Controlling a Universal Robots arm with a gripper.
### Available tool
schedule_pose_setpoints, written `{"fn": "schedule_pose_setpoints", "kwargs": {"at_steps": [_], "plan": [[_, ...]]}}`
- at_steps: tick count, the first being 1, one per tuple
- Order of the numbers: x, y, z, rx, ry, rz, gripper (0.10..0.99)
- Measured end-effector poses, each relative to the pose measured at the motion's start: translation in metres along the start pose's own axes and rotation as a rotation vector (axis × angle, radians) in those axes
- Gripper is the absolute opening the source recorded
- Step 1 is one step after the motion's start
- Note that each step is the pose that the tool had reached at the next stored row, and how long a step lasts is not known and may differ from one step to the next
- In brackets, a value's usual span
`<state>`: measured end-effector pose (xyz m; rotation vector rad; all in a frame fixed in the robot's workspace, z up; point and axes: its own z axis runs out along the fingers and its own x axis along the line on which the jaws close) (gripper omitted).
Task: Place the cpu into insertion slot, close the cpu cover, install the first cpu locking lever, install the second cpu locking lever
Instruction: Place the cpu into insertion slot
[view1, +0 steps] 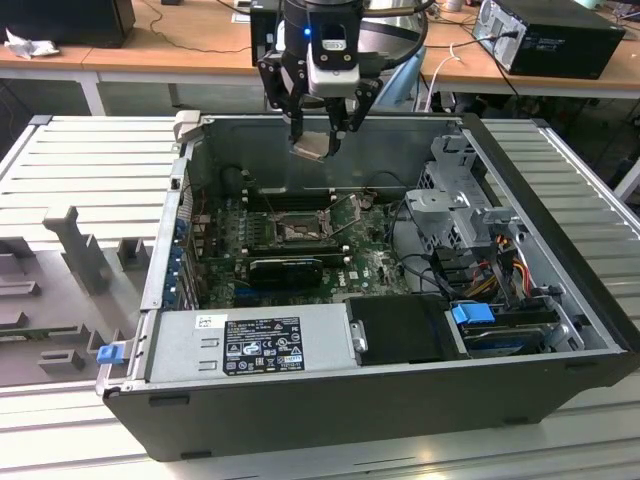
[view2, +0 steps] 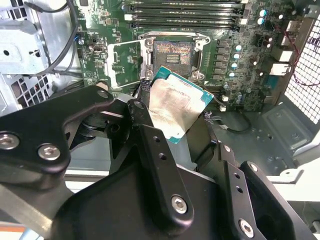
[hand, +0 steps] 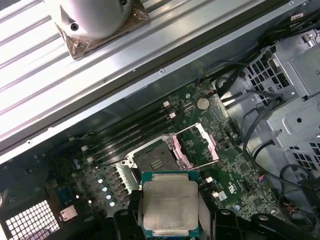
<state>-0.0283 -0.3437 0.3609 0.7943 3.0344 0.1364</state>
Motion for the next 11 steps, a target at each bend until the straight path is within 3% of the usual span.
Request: {"fn": "schedule_pose_setpoints", "kwargs": {"at_steps": [11], "plan": [[0.0000, 0.0000, 0.0000, -0.001, -0.0045, 0.053, 0.533]]}}
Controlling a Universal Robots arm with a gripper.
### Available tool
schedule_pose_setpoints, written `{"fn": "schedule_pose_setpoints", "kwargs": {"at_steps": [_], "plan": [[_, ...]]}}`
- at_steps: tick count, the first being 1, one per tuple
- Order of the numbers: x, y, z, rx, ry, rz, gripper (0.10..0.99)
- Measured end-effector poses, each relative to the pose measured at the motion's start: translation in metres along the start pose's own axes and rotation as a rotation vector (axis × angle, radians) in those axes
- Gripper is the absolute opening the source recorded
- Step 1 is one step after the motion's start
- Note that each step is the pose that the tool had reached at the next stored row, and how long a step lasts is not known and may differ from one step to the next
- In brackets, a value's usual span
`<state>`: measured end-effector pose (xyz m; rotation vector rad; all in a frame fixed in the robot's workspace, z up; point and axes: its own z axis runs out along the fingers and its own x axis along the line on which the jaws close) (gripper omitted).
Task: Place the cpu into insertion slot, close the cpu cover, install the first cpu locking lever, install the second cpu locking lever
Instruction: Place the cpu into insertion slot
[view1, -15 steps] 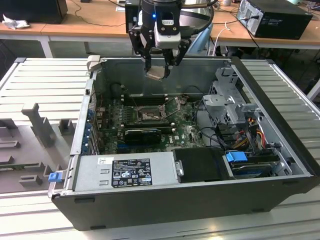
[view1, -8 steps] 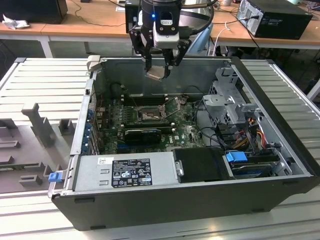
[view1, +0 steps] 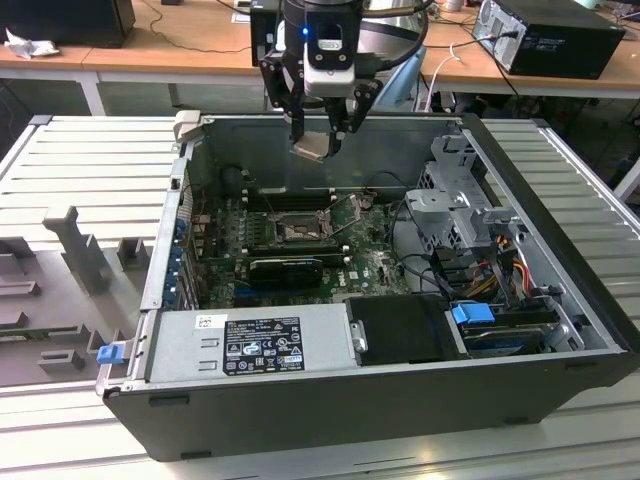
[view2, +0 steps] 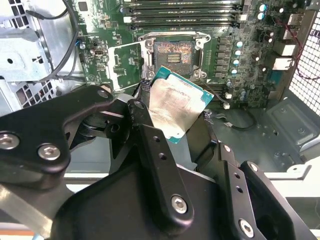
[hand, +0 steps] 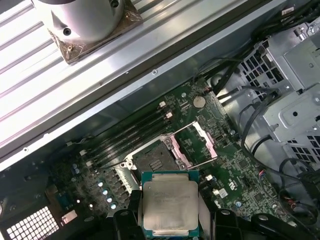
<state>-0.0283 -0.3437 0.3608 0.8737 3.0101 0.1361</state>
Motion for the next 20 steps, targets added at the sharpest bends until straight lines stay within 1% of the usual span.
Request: {"fn": "schedule_pose_setpoints", "kwargs": {"at_steps": [20], "plan": [[0.0000, 0.0000, 0.0001, -0.002, -0.0078, 0.093, 0.533]]}}
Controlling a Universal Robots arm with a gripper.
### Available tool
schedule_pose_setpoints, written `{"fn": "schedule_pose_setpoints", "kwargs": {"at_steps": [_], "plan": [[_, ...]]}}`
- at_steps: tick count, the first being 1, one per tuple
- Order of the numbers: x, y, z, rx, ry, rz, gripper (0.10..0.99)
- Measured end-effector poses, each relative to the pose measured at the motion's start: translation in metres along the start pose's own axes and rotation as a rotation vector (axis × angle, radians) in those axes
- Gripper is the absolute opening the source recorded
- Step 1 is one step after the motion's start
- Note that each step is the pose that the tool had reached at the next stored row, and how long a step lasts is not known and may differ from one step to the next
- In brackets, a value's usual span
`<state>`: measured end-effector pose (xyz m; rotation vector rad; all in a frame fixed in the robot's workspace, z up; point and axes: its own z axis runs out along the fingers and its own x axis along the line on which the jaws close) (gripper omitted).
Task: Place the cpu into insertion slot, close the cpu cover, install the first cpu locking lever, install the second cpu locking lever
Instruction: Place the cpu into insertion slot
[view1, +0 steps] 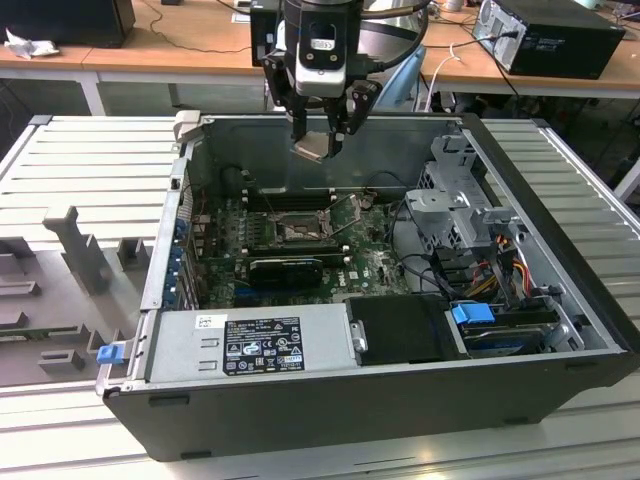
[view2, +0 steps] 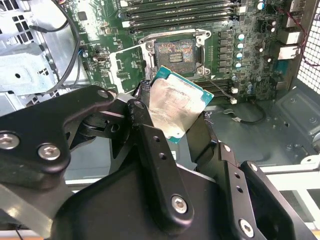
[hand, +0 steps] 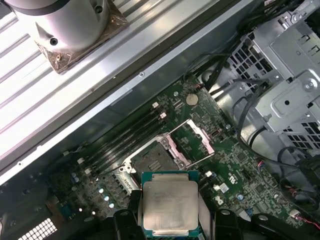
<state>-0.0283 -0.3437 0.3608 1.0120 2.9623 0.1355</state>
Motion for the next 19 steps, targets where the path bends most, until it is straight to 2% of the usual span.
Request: {"fn": "schedule_pose_setpoints", "kwargs": {"at_steps": [19], "plan": [[0.0000, 0.0000, 0.0000, -0.002, -0.0093, 0.109, 0.533]]}}
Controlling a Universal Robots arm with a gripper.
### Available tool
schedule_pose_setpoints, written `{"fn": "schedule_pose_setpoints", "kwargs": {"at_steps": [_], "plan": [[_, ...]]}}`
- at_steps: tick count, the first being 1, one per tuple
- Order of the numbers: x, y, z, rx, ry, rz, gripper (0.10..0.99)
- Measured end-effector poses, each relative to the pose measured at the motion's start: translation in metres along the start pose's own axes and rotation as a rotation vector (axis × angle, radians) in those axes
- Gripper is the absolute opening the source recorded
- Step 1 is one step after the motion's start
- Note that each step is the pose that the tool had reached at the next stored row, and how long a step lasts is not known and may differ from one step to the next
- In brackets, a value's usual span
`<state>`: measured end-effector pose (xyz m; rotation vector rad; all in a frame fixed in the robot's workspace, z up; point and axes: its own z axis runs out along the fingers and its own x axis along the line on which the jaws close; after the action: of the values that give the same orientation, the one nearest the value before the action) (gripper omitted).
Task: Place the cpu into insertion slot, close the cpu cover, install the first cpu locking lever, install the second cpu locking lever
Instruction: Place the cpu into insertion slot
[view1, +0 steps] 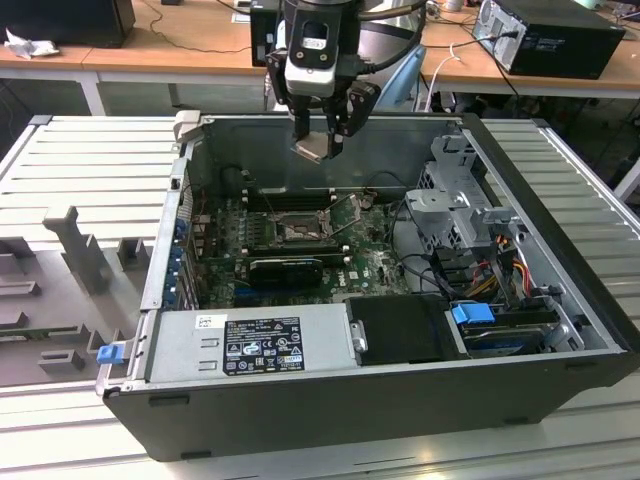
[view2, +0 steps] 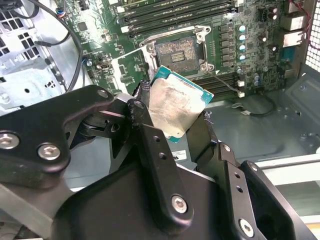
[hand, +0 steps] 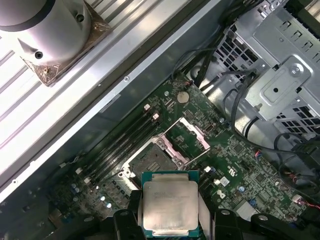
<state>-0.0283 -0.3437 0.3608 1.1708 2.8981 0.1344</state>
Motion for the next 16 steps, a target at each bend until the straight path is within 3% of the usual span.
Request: {"fn": "schedule_pose_setpoints", "kwargs": {"at_steps": [13, 16], "plan": [[0.0000, 0.0000, 0.0000, -0.001, -0.0057, 0.068, 0.533], [0.0000, 0.0000, 0.0001, -0.002, -0.0091, 0.106, 0.533]]}}
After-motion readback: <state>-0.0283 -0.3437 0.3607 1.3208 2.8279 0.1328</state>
